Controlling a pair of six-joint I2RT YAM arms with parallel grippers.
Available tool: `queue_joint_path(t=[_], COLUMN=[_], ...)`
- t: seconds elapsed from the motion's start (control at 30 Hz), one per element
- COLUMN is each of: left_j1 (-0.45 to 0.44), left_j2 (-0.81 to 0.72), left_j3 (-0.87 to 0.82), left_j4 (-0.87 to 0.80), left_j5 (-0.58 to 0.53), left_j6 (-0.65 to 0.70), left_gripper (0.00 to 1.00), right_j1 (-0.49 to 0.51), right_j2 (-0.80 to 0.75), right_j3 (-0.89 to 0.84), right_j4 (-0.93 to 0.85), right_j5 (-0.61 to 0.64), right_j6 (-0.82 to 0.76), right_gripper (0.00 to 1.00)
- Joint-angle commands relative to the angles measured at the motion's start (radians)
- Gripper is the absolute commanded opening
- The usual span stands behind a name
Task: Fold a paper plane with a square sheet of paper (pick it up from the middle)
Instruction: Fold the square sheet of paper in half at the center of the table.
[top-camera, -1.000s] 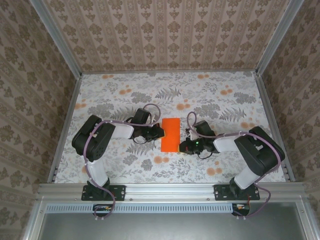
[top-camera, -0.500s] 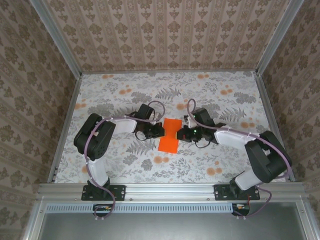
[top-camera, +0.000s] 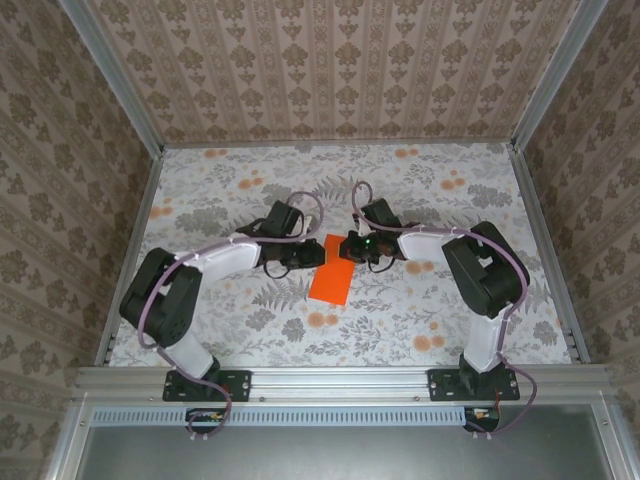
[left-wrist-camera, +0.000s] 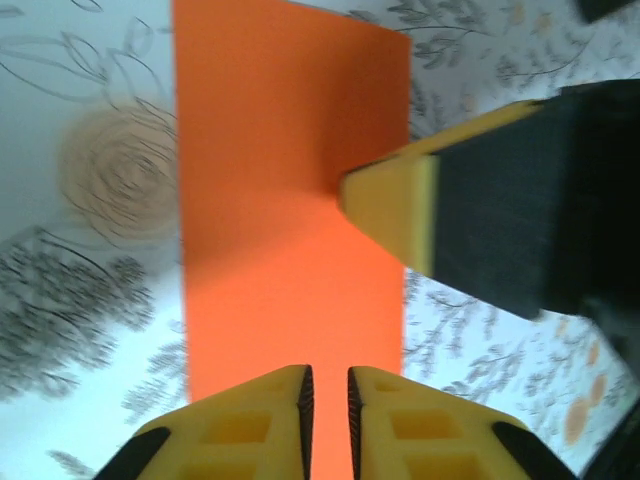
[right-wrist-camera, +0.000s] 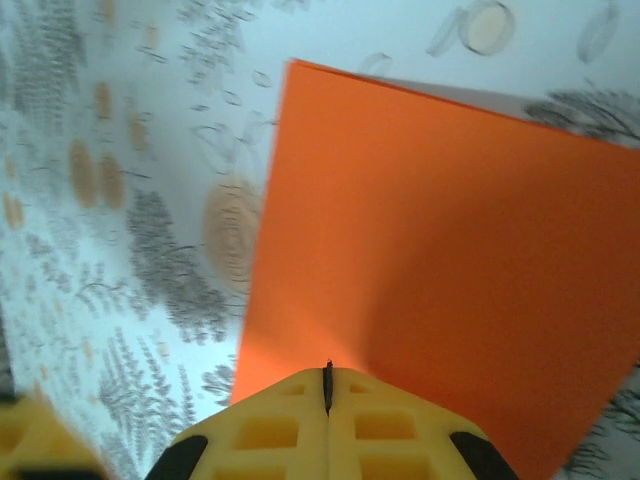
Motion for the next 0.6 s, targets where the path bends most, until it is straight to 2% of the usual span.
queue_joint_path(t=[0.0,0.1,0.27,0.57], left_j1=[-0.075,-0.138,-0.208,-0.223], left_j2=[-0.033,-0.039,0.003,0.108], left_j3=[-0.078,-0.132,-0.159,-0.116], left_j4=[0.095,0.189,0.276,0.339], left_j5=[-0.057,-0.086,-0.116,-0.111], left_j6=[-0.164,-0.251,-0.329,-0.34], left_gripper=[0.21,0.2,0.12,0.05], right_j1=[0.006,-0.001,-0.017,-0.029], right_j2=[0.014,0.001,-0.088,-0.121], right_j3=[0.011,0.008,-0.067,-0.167], right_j4=[-0.061,-0.042,0.032,0.038], right_j5=[0.05,0.002,-0.117,-0.136], right_j6=[0.017,-0.006,-0.047,-0.08], right_gripper=[0.0,0.0,0.0,0.0])
